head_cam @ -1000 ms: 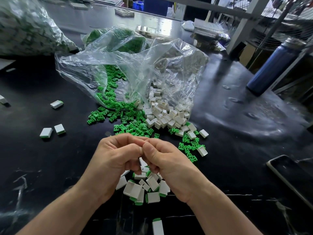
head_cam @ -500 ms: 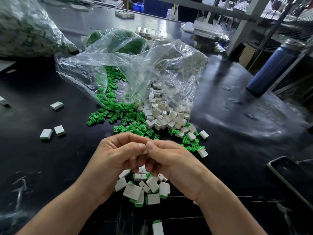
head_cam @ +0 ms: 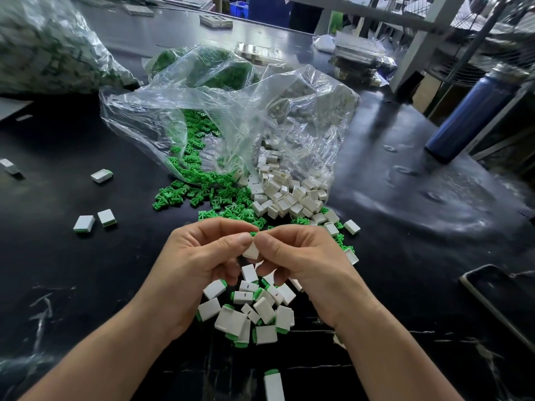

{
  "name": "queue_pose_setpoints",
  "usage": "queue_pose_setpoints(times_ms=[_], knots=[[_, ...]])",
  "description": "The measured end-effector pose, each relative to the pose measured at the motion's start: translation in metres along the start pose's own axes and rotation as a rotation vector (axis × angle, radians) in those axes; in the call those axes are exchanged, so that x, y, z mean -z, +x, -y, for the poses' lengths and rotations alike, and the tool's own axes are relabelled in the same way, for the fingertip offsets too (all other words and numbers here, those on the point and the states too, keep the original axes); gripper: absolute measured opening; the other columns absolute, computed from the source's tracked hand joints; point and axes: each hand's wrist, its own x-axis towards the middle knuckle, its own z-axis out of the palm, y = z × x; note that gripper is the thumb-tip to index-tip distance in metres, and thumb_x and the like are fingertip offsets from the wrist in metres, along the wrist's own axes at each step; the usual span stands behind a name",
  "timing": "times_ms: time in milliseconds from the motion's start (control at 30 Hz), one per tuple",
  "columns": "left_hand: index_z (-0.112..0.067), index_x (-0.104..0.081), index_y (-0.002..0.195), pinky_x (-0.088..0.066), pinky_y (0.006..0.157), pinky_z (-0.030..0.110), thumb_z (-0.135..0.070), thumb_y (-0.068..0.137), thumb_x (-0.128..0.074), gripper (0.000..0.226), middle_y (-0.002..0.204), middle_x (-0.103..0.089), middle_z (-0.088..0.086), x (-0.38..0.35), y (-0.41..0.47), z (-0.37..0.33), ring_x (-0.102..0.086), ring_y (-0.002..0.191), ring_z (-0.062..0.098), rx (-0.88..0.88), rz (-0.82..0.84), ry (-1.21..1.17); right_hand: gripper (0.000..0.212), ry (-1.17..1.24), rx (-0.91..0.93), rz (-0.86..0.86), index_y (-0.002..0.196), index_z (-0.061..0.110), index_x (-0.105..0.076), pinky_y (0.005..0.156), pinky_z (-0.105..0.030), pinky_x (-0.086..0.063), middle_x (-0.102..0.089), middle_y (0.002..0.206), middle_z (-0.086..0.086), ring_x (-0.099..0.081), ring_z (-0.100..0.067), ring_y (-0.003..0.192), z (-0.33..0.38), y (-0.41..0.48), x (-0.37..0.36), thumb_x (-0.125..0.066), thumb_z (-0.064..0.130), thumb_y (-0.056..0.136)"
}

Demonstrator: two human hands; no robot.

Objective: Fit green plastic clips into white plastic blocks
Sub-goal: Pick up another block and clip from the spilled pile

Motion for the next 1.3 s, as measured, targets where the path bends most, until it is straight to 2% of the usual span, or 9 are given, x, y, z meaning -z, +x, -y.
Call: queue_pose_setpoints(times_ms=[100, 400, 567, 700, 800, 900, 1100, 1200, 1300], knots=[[-0.013, -0.075, 0.079, -0.045, 0.044, 0.019, -0.006, 0.052, -0.078, 0.028, 0.062, -0.066, 0.005, 0.001, 0.000, 0.000, -0.049, 0.046, 0.009, 0.013, 0.018, 0.042, 0.011, 0.033, -0.017, -0.031, 0.079, 0.010, -0.068, 0.047, -0.016, -0.041, -0.066, 0.065, 0.001, -0.058, -0.007, 0.052, 0.001, 0.001, 0.000, -0.064, 0.019, 0.083], [-0.019, -0.076, 0.077, -0.048, 0.047, 0.018, -0.012, 0.050, -0.076, 0.028, 0.068, -0.070, 0.006, -0.001, 0.002, 0.002, -0.056, 0.051, 0.010, 0.005, -0.035, 0.068, 0.014, 0.079, -0.072, -0.027, 0.081, 0.009, -0.061, 0.047, -0.019, -0.046, -0.067, 0.067, -0.001, -0.062, -0.012, 0.055, 0.005, 0.000, 0.001, -0.053, 0.014, 0.092], [-0.016, -0.074, 0.074, -0.050, 0.049, 0.019, -0.011, 0.046, -0.077, 0.029, 0.067, -0.070, 0.007, -0.001, 0.003, 0.001, -0.061, 0.055, 0.013, -0.002, -0.047, 0.089, 0.004, -0.066, -0.011, -0.046, 0.080, 0.015, -0.065, 0.051, -0.015, -0.043, -0.065, 0.066, 0.007, -0.058, -0.002, 0.060, 0.003, 0.000, 0.001, -0.065, 0.017, 0.083], [-0.011, -0.070, 0.081, -0.049, 0.048, 0.019, 0.003, 0.058, -0.076, 0.028, 0.062, -0.065, 0.006, -0.002, 0.002, 0.002, -0.058, 0.052, 0.012, -0.001, -0.024, 0.143, 0.015, -0.081, 0.032, -0.043, 0.071, 0.017, -0.067, 0.051, -0.007, -0.040, -0.064, 0.059, 0.009, -0.055, 0.004, 0.053, 0.006, 0.000, 0.003, -0.069, 0.005, 0.078], [-0.011, -0.068, 0.086, -0.047, 0.047, 0.019, -0.002, 0.056, -0.072, 0.032, 0.060, -0.063, 0.004, -0.002, 0.000, 0.002, -0.057, 0.050, 0.011, -0.002, -0.012, 0.150, 0.013, -0.095, 0.018, -0.061, 0.067, 0.016, -0.070, 0.051, -0.011, -0.041, -0.065, 0.063, 0.000, -0.055, -0.001, 0.055, 0.008, -0.001, 0.005, -0.071, 0.006, 0.075], [-0.012, -0.069, 0.086, -0.046, 0.045, 0.020, 0.012, 0.063, -0.074, 0.033, 0.059, -0.061, 0.005, -0.001, 0.002, 0.001, -0.055, 0.048, 0.012, 0.021, 0.009, 0.184, 0.006, -0.107, -0.040, -0.071, 0.071, 0.011, -0.070, 0.051, -0.015, -0.041, -0.063, 0.062, -0.003, -0.056, -0.005, 0.055, 0.008, -0.001, 0.006, -0.069, 0.008, 0.075], [-0.009, -0.067, 0.088, -0.045, 0.044, 0.020, 0.007, 0.062, -0.076, 0.032, 0.054, -0.058, 0.006, 0.001, 0.002, 0.001, -0.049, 0.043, 0.013, 0.043, 0.026, 0.243, 0.014, -0.112, -0.052, -0.101, 0.068, 0.010, -0.064, 0.047, -0.010, -0.039, -0.060, 0.056, 0.003, -0.053, -0.002, 0.048, 0.005, -0.001, 0.001, -0.066, 0.004, 0.080], [-0.012, -0.070, 0.082, -0.044, 0.042, 0.020, -0.013, 0.048, -0.084, 0.037, 0.056, -0.059, 0.006, 0.002, 0.001, -0.002, -0.050, 0.043, 0.012, 0.036, -0.007, 0.207, 0.012, -0.109, -0.068, -0.115, 0.070, 0.009, -0.064, 0.047, -0.010, -0.039, -0.060, 0.058, 0.001, -0.053, -0.002, 0.048, 0.007, 0.001, 0.006, -0.064, 0.005, 0.081], [-0.011, -0.069, 0.078, -0.039, 0.037, 0.017, -0.022, 0.068, -0.068, 0.015, 0.053, -0.060, 0.002, 0.008, 0.006, -0.002, -0.048, 0.040, 0.008, 0.005, -0.174, 0.157, 0.015, -0.164, -0.121, -0.074, 0.067, 0.011, -0.065, 0.047, -0.011, -0.040, -0.062, 0.059, 0.001, -0.052, -0.004, 0.050, 0.012, 0.001, 0.015, -0.064, 0.007, 0.081]])
